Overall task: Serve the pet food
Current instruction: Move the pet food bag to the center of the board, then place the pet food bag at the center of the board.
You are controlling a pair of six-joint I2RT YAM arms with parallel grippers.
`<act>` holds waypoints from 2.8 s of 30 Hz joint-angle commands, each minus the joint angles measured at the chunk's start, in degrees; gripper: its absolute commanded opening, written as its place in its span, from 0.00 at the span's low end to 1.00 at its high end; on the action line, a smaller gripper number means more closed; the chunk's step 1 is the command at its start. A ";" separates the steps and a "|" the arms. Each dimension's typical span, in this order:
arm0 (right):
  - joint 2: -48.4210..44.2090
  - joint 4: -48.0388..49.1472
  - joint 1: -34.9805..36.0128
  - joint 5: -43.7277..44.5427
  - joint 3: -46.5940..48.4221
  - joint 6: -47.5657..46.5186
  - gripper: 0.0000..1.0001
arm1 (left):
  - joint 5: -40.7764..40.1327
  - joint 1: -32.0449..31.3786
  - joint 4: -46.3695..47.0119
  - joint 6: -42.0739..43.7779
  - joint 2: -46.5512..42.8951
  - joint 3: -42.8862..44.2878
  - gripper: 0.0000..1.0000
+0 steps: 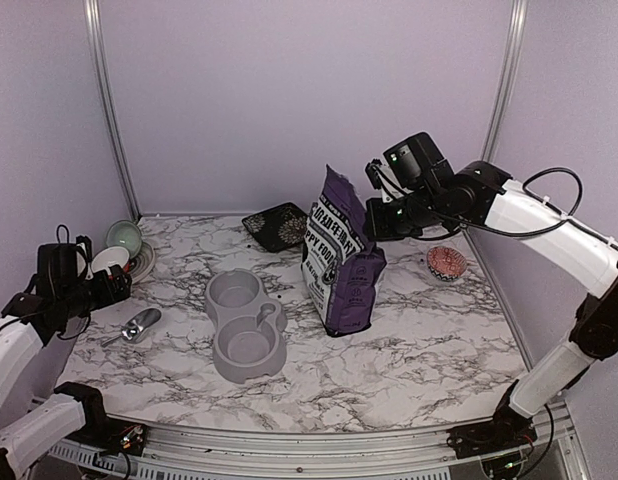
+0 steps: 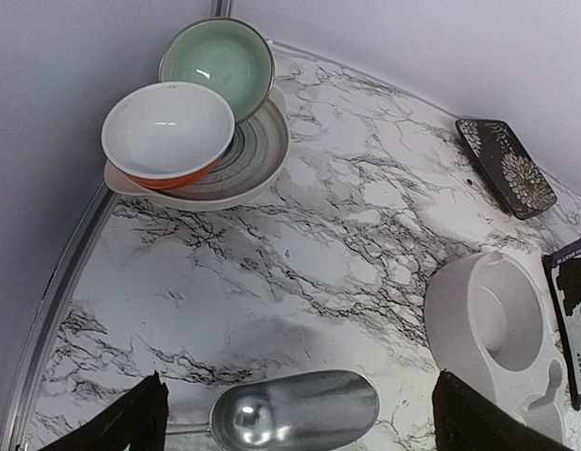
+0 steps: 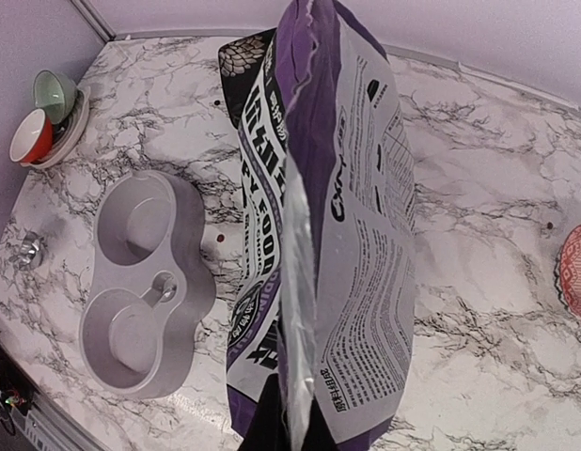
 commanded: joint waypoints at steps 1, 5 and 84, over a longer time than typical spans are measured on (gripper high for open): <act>-3.27 1.96 1.05 -5.61 -0.33 -0.52 0.00 | -5.51 -0.28 -1.17 0.15 -1.34 2.50 0.99; -5.40 0.69 2.70 -8.05 0.22 -0.01 0.00 | -0.11 -0.64 -0.61 0.15 -4.27 2.84 0.99; -6.73 28.57 -17.95 -46.12 -13.92 10.65 0.21 | 1.65 -53.20 27.48 -29.98 51.73 47.60 0.73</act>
